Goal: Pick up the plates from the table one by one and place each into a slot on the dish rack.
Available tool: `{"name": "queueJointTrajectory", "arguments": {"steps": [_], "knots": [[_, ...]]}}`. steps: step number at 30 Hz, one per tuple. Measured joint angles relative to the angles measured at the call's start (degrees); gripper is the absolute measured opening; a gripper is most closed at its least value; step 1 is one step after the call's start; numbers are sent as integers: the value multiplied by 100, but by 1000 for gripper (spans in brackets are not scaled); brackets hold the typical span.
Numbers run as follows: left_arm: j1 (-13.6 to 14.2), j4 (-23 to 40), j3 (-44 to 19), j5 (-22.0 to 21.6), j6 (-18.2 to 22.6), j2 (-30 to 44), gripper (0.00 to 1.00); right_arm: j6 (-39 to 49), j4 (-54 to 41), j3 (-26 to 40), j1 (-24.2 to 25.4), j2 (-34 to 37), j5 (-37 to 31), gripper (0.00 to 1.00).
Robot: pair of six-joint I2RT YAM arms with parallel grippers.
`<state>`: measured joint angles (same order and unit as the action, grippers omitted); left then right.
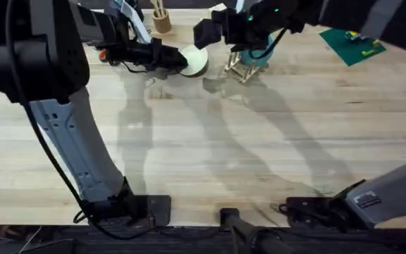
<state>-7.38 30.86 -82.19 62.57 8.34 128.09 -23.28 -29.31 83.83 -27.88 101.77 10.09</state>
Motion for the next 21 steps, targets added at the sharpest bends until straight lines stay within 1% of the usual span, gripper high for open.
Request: {"name": "queueJointTrajectory", "arguments": {"steps": [5,12,15,21], "knots": [[0,-1,0,0,0,0,39,-638,150,0,-238,95,-421,993],[0,-1,0,2,-1,0,39,-1689,515,0,-337,325,-611,995],[0,1,0,2,0,0,39,-1903,670,0,-360,465,-630,996],[0,-1,0,0,0,0,39,-2051,816,0,-375,641,-761,996]]}}
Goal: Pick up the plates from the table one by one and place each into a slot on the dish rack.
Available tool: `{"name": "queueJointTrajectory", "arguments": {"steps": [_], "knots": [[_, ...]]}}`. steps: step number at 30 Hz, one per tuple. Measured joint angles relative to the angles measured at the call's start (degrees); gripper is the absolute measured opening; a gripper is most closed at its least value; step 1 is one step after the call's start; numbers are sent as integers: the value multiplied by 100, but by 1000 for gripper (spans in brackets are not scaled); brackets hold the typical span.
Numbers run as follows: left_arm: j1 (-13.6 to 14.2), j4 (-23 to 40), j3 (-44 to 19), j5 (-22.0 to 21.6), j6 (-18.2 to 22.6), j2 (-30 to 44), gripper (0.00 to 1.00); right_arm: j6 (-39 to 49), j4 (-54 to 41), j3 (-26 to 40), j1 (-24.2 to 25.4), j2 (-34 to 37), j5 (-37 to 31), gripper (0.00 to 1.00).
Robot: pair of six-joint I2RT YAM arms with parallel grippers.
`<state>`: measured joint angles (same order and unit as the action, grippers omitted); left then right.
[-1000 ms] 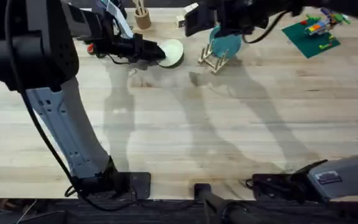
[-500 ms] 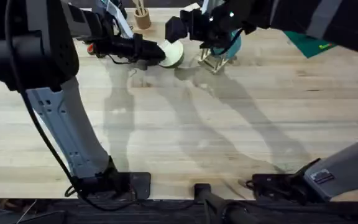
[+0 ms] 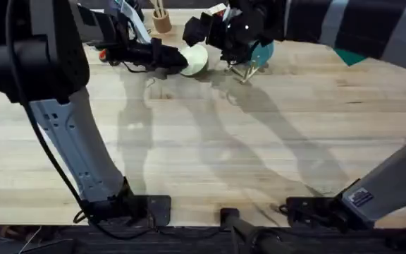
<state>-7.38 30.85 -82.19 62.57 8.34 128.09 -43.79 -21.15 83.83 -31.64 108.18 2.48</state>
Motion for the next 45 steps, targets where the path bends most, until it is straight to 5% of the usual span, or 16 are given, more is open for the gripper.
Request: {"name": "queueJointTrajectory", "arguments": {"steps": [35,40,45], "knots": [[0,0,0,0,-2,0,39,-228,1201,0,-210,967,-142,982],[0,-2,0,0,-24,0,39,-230,1425,0,-210,1084,-142,860],[0,0,0,2,-24,0,39,-237,1439,0,-204,1084,-227,584]]}}
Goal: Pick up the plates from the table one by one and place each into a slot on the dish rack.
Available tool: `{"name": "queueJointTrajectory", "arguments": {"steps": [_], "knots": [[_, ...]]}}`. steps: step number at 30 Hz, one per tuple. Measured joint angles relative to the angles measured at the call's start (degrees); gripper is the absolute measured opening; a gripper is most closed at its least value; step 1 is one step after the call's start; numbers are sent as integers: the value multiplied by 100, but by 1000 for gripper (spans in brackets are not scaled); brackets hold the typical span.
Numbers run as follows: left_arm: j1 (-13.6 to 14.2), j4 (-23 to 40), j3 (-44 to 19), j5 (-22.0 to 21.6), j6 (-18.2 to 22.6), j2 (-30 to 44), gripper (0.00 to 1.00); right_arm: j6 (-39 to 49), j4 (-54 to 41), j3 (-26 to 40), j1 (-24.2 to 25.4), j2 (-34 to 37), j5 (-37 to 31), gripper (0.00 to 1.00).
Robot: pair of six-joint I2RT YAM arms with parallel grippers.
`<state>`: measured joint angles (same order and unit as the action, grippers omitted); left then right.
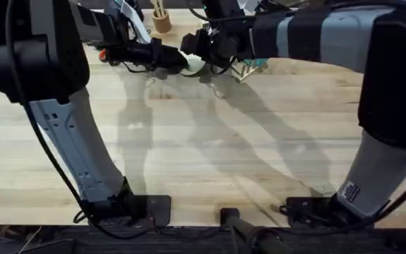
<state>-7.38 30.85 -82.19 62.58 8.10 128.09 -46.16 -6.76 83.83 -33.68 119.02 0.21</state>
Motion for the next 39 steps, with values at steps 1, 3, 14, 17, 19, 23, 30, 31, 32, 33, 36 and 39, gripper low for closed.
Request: {"name": "queueJointTrajectory", "arguments": {"steps": [1,3,14,17,19,23,30,31,32,33,36,39], "knots": [[0,0,0,1,0,0,39,-6,-12,0,8,0,-23,533],[-8,-2,0,14,0,0,39,-12,-24,-2,23,0,-85,385],[-61,-20,-11,73,0,0,39,-16,32,-2,80,-2,-199,38],[-61,-20,-11,73,0,0,42,-17,34,-2,82,-2,-195,32],[-63,-20,-11,73,0,0,41,-15,36,-2,82,-2,-195,29],[-66,-22,-11,90,0,0,41,-15,36,-2,82,-2,-195,30],[-68,16,-13,105,0,0,39,20,32,-2,68,-8,-201,31],[-71,24,-14,108,0,0,39,37,28,-2,62,-16,-199,31],[-76,28,-15,105,0,0,39,78,24,-2,52,-38,-206,31],[-81,42,-15,105,0,-2,39,131,12,-2,38,-64,-212,31],[-92,92,-15,94,-2,-49,39,257,-67,-2,-8,-183,-212,31],[-61,203,-15,-164,-2,-240,39,337,-209,-4,-62,-356,-168,31]]}}
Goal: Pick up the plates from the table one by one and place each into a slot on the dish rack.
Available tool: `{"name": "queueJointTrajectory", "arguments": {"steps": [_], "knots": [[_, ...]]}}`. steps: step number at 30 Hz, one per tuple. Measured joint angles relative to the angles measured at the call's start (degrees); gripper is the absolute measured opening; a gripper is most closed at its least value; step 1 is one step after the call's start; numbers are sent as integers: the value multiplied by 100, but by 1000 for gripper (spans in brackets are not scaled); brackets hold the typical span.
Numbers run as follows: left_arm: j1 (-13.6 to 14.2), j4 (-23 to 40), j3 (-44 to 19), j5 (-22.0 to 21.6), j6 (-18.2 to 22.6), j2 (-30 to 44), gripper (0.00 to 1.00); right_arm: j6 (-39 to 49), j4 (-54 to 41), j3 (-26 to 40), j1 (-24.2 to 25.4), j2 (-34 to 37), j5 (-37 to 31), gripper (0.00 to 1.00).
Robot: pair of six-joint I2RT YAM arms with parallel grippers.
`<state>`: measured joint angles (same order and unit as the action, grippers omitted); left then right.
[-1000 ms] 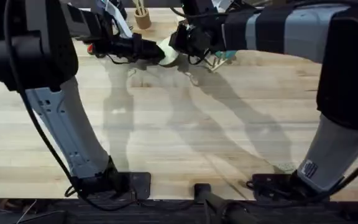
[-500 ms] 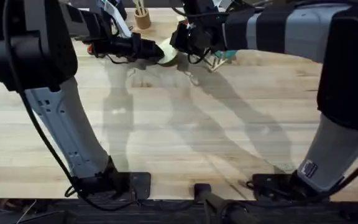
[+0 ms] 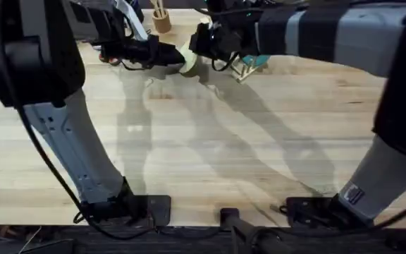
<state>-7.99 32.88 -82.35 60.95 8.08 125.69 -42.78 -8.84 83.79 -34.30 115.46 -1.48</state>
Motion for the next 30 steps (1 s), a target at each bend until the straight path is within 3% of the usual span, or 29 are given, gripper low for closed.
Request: {"name": "queueJointTrajectory", "arguments": {"steps": [10,22,25,30], "knots": [[90,823,15,-932,168,-1400,39,669,-720,0,-68,-955,53,31],[131,2160,17,-2200,574,-3402,38,2080,-2080,0,-25,-2055,-7,31],[289,2395,17,-2563,612,-3949,38,2449,-2498,0,43,-2286,-28,31],[917,2875,17,-3191,654,-4783,39,3235,-3321,160,191,-2617,-66,31]]}}
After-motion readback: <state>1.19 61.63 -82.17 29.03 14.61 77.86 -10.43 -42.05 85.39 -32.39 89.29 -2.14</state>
